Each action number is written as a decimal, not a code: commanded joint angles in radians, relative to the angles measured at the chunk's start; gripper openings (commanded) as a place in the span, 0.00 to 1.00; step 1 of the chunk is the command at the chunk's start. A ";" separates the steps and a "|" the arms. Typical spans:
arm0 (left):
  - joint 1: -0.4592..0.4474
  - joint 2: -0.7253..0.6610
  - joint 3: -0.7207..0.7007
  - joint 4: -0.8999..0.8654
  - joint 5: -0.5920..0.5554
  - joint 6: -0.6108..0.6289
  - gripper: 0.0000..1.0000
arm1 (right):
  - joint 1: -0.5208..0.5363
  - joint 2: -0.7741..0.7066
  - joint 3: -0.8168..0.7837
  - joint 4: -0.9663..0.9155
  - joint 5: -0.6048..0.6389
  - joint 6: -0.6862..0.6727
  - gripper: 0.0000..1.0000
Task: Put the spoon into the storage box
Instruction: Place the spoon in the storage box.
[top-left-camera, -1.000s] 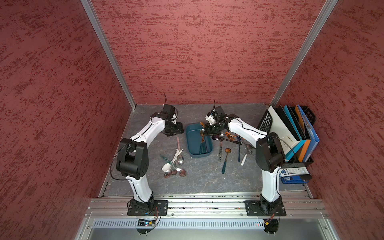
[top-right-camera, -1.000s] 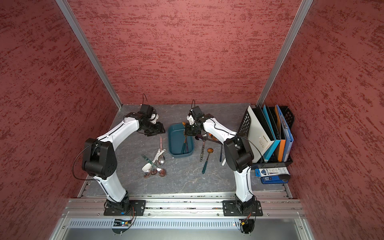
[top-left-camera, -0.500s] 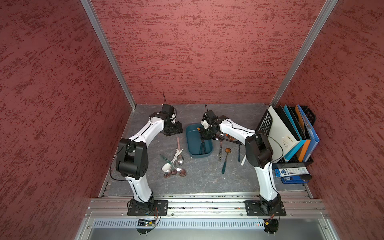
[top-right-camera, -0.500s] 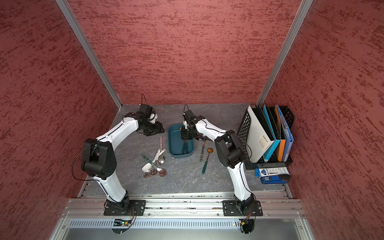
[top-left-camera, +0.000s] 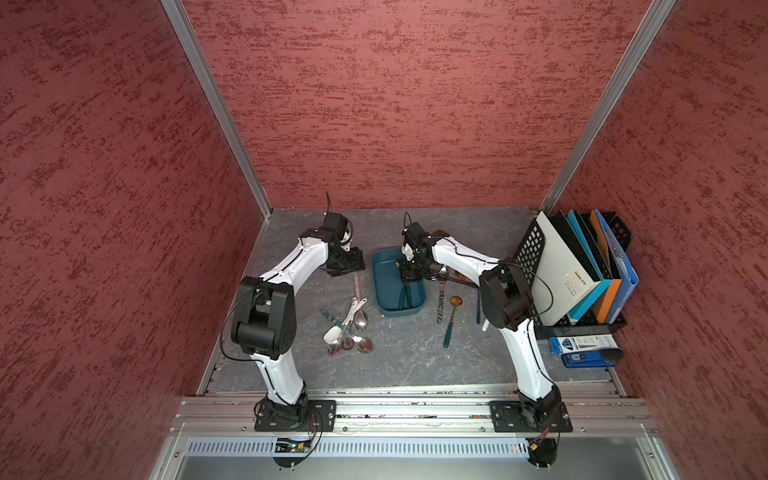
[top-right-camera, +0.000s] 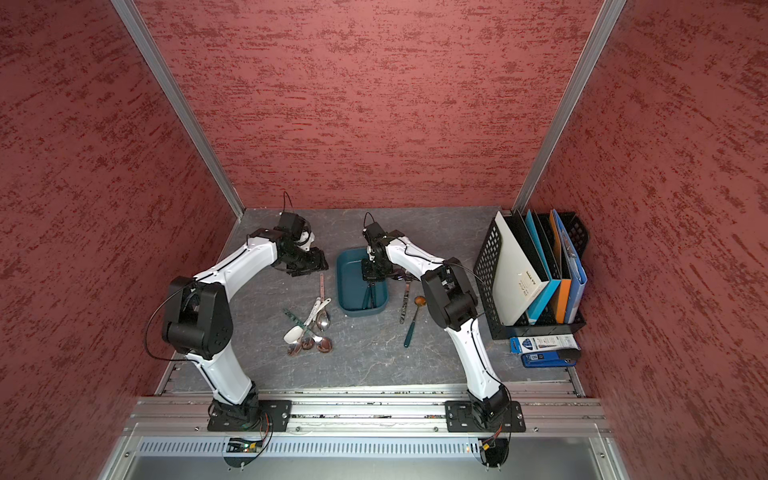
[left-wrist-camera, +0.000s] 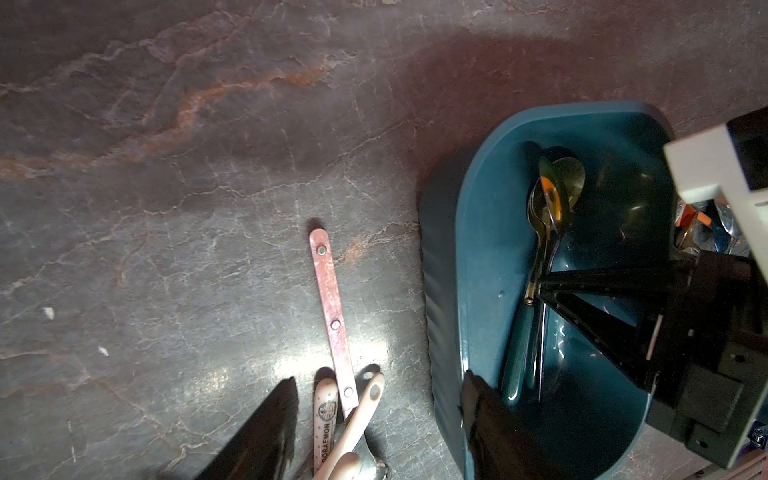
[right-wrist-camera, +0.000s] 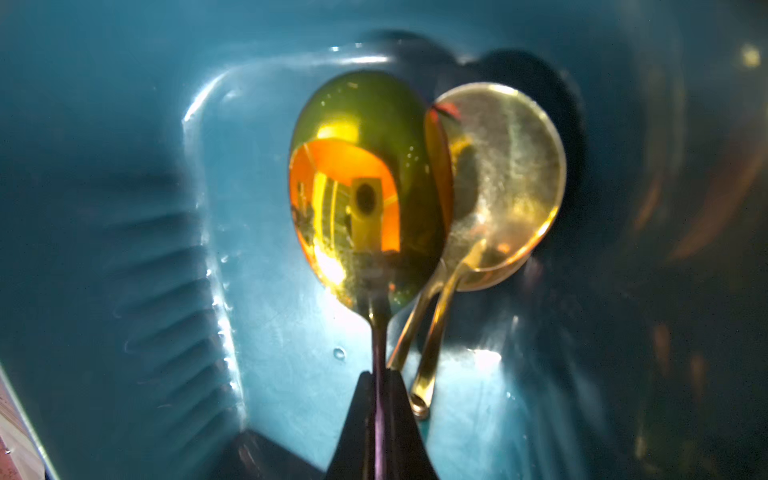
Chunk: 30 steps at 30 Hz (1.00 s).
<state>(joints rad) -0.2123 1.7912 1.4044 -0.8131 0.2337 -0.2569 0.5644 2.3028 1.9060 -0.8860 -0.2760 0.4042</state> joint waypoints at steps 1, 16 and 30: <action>0.009 -0.030 0.003 0.012 0.003 0.005 0.66 | 0.000 0.025 0.031 -0.034 0.040 0.004 0.05; -0.002 -0.039 -0.001 0.012 0.003 0.011 0.66 | 0.002 0.009 0.003 -0.010 0.050 0.002 0.22; -0.111 0.060 0.093 -0.047 -0.018 0.028 0.67 | -0.026 -0.309 -0.184 -0.043 0.165 -0.021 0.35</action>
<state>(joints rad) -0.3016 1.8324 1.4876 -0.8337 0.2256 -0.2390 0.5564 2.0903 1.7611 -0.9009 -0.1673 0.3920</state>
